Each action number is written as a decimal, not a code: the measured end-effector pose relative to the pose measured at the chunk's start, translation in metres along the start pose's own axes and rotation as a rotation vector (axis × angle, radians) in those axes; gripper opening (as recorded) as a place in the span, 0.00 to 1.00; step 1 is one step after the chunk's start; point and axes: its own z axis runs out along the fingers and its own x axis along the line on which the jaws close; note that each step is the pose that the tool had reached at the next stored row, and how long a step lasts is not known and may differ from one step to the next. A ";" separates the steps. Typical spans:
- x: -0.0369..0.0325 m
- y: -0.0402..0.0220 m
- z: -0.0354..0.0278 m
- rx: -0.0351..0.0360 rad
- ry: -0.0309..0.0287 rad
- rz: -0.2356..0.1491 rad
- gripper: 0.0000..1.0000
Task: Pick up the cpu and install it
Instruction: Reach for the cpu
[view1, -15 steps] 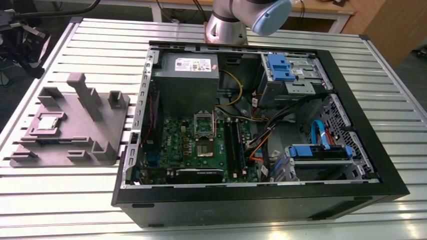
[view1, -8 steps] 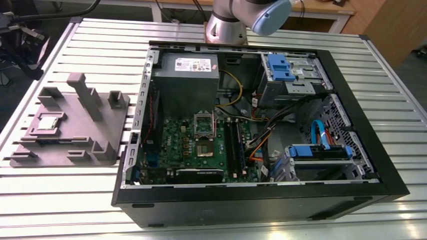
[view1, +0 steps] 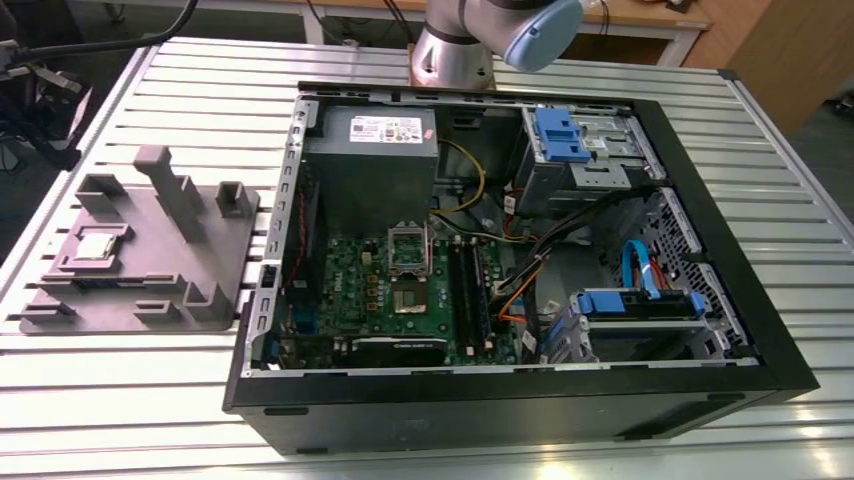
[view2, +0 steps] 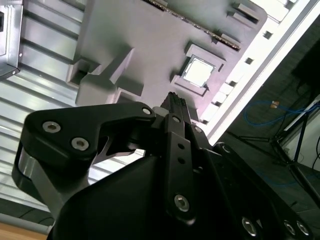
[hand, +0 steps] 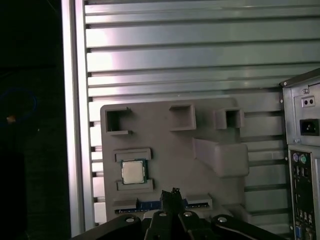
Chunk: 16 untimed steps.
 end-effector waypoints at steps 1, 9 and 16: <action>0.0006 -0.0008 0.0008 0.0000 0.0000 0.000 0.10; 0.0100 -0.0054 0.0081 0.0000 0.0000 0.000 0.10; 0.0176 -0.0074 0.0150 0.0000 -0.0002 0.000 0.10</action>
